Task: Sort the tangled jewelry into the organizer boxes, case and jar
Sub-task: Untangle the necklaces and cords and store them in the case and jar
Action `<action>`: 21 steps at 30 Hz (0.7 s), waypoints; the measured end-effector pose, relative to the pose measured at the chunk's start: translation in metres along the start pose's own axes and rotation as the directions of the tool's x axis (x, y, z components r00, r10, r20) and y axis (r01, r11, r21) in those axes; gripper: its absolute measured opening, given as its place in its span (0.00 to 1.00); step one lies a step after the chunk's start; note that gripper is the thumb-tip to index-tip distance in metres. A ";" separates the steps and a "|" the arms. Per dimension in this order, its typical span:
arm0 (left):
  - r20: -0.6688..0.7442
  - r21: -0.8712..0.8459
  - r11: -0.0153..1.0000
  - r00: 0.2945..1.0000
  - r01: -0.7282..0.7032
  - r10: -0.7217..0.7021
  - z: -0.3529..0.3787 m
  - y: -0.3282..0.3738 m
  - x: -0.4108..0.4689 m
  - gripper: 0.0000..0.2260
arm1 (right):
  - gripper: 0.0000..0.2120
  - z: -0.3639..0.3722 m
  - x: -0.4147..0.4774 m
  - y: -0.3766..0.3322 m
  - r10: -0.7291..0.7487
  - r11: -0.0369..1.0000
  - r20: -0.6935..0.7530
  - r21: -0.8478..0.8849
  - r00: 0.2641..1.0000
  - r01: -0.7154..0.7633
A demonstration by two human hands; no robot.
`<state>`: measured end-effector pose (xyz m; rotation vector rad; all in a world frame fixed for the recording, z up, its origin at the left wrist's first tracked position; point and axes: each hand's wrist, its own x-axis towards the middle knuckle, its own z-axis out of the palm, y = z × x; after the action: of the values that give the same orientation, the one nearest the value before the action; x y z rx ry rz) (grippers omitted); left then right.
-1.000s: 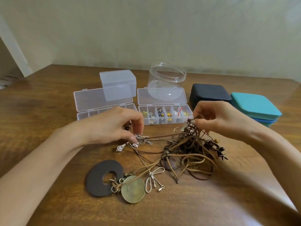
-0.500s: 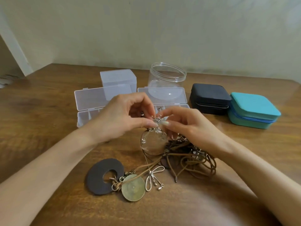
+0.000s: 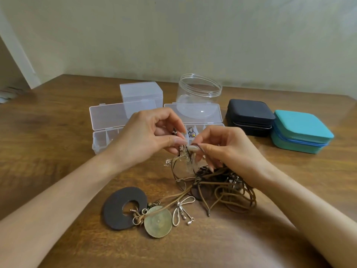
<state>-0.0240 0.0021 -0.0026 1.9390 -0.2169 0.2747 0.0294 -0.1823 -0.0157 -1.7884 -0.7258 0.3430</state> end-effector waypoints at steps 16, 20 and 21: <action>-0.037 0.234 0.969 0.995 -0.083 0.094 0.000 0.002 -0.001 0.15 | 0.03 -0.018 0.002 0.000 -0.019 0.975 -0.275 0.209 0.961 0.079; 0.014 0.328 0.932 0.987 -0.155 0.160 0.011 -0.001 -0.005 0.15 | 0.03 -0.016 0.001 -0.001 0.011 0.946 -0.245 0.317 0.969 0.069; 0.018 0.350 0.920 0.983 -0.175 0.180 0.013 -0.001 -0.006 0.14 | 0.03 -0.016 0.001 -0.001 0.015 0.941 -0.231 0.331 0.973 0.064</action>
<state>-0.0278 -0.0092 -0.0099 2.2738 -0.3556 0.4737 0.0389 -0.1932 -0.0096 -1.4620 -0.4899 0.2215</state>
